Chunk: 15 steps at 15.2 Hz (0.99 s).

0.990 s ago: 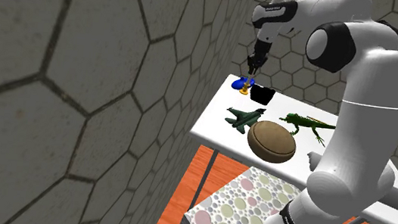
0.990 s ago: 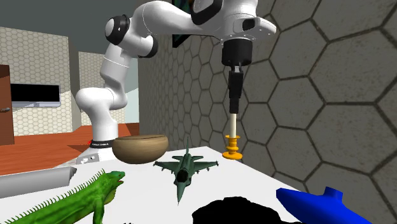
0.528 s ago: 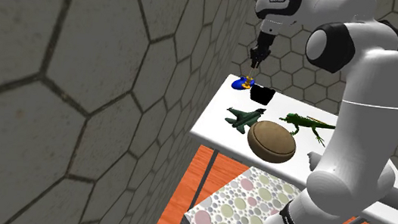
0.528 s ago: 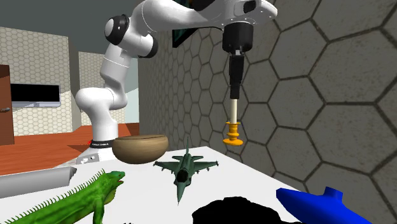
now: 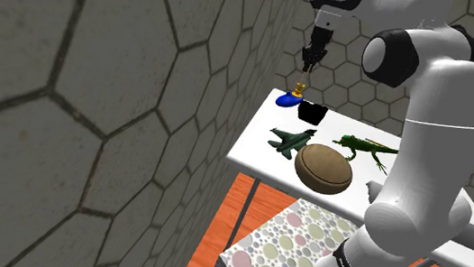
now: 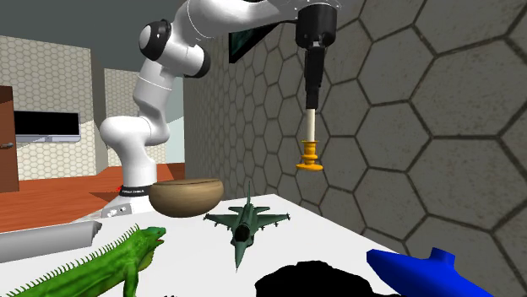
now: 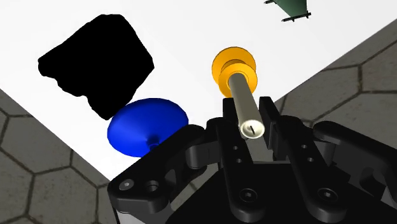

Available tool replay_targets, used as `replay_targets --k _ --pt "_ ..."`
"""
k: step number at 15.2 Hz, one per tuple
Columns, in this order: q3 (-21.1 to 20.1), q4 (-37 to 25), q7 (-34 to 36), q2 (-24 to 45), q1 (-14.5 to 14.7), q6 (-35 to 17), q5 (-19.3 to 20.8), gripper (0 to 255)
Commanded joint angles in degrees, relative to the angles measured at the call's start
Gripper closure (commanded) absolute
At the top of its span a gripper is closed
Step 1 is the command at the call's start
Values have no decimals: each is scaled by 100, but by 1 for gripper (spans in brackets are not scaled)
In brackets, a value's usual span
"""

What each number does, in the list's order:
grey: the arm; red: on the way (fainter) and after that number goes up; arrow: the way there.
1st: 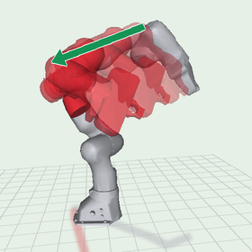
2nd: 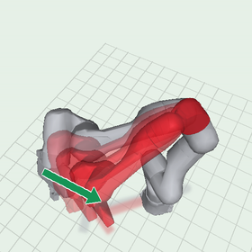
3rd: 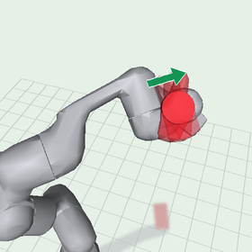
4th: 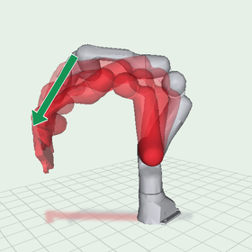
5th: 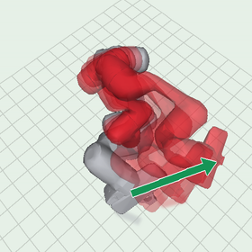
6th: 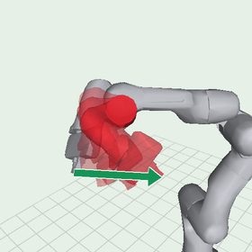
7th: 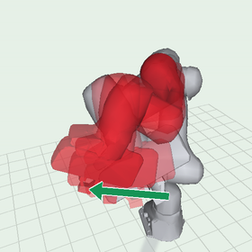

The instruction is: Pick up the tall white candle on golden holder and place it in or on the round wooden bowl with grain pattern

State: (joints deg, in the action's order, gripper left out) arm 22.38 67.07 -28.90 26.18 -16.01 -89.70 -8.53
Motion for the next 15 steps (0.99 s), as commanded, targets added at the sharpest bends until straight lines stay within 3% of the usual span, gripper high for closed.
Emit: replay_targets --k 1,8,15 --pt "0 -180 4 32 -24 151 -10 255" --pt "79 2428 293 -2042 563 -507 731 255" --pt "-117 4139 740 -3820 701 -555 1380 255"
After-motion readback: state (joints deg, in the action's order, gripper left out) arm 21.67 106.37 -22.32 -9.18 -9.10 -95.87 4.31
